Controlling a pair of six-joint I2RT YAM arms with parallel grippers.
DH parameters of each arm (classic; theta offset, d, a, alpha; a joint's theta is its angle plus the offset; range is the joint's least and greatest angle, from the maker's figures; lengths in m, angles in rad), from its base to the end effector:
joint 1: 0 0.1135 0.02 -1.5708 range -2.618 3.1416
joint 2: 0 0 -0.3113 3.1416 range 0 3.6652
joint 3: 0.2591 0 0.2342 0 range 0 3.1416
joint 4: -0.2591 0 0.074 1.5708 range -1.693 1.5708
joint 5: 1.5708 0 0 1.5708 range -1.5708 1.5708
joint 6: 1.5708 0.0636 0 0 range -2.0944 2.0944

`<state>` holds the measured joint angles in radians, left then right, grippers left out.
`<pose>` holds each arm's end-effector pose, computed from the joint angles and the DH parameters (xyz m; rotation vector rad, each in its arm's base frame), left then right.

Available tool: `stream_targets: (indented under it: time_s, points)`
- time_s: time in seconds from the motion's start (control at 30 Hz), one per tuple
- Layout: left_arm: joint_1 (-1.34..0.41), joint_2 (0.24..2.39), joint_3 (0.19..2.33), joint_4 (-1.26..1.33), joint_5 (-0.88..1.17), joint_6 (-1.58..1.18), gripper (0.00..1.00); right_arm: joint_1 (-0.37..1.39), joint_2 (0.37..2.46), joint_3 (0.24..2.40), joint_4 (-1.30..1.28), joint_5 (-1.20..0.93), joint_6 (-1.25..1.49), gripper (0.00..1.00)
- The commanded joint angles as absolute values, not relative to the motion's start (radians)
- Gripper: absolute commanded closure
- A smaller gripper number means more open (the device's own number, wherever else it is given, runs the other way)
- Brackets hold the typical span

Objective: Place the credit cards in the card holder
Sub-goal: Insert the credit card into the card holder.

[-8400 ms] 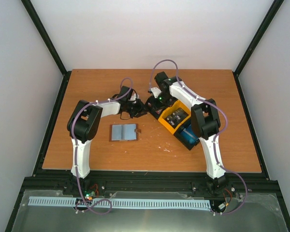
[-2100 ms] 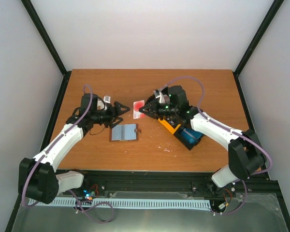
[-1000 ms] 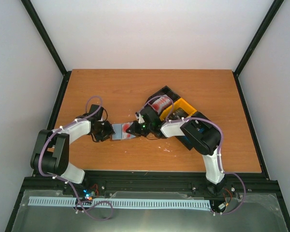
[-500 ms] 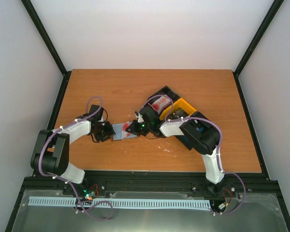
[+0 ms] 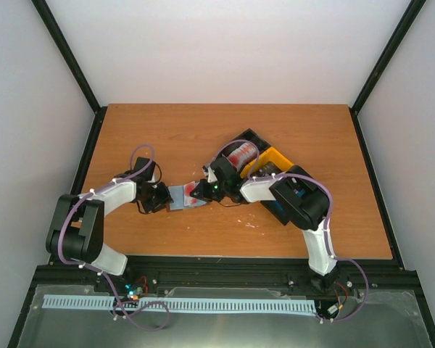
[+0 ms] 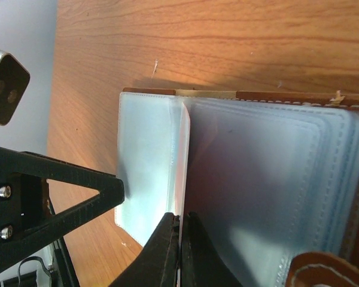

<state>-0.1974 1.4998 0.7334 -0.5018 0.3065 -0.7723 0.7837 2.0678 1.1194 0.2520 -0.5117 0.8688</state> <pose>0.2343 -0.0664 0.1817 -0.7709 2.8532 -0.6138 0.2957 0.3386 0.1551 -0.2052 2.5885 1.3427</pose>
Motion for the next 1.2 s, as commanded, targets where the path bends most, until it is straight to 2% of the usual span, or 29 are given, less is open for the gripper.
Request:
stream_targets:
  time_s: [0.0, 0.2, 0.87, 1.17]
  points:
    - [-0.198, 1.515, 0.734, -0.502, 0.306, -0.747, 0.65, 0.771, 2.092, 1.139, 0.21, -0.519, 0.819, 0.97]
    - [-0.198, 1.52, 0.737, -0.505, 0.305, -0.741, 0.67, 0.763, 2.108, 1.184, 0.146, -0.53, 0.766, 0.97]
    - [-0.198, 1.541, 0.735, -0.467, 0.381, -0.745, 0.67, 0.785, 2.186, 1.15, 0.313, -0.646, 0.904, 0.97]
    - [-0.198, 1.543, 0.733, -0.466, 0.379, -0.744, 0.67, 0.785, 2.183, 1.177, 0.26, -0.656, 0.881, 0.97]
